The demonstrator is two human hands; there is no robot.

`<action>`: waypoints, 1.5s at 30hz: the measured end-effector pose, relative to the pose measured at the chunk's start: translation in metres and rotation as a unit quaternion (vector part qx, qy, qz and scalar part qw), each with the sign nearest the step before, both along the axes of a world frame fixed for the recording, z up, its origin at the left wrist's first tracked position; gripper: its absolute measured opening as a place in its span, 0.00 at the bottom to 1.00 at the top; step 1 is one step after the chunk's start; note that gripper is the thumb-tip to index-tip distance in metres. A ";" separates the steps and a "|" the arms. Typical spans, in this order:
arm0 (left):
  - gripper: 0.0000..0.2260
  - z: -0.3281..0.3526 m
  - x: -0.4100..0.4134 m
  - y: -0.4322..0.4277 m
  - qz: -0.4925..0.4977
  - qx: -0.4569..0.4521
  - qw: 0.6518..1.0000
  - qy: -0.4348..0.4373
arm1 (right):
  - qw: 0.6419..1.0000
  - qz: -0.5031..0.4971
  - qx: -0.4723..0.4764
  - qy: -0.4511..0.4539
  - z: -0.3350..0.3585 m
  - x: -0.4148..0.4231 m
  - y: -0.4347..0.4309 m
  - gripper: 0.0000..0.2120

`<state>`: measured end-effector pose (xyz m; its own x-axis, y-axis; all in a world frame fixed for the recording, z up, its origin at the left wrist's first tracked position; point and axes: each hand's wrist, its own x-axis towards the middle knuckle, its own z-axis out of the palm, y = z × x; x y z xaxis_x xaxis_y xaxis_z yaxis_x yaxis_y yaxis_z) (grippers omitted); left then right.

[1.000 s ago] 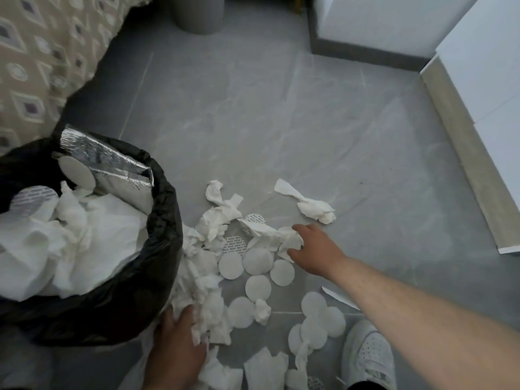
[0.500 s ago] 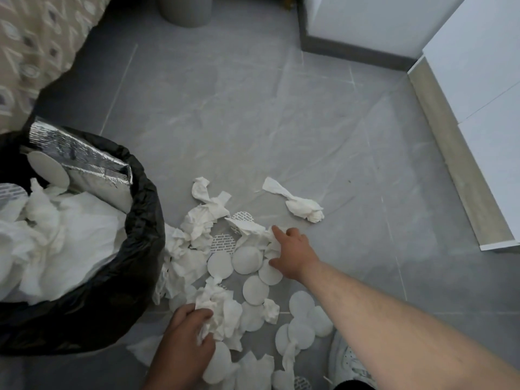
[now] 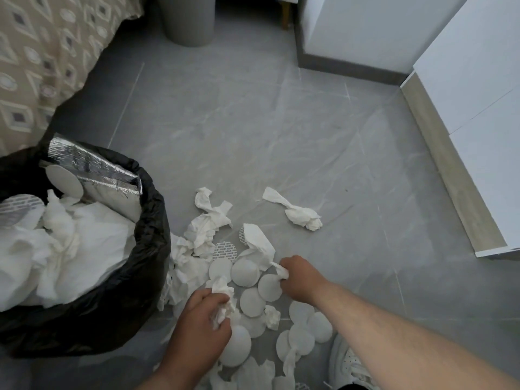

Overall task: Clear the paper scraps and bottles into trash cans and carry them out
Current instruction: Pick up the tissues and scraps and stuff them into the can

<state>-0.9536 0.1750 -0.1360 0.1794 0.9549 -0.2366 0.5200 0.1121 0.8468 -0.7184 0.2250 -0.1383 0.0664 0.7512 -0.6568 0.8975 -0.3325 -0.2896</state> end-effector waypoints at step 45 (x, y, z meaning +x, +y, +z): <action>0.12 0.251 -0.056 0.110 0.036 0.002 0.991 -0.128 | 0.900 -0.245 0.209 0.293 0.247 -0.052 0.031 0.10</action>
<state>-1.0097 0.2848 0.1153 0.1655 0.9682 -0.1876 0.2783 0.1366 0.9507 -0.7701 0.2560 0.1087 0.1910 0.9159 -0.3530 0.3251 -0.3983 -0.8577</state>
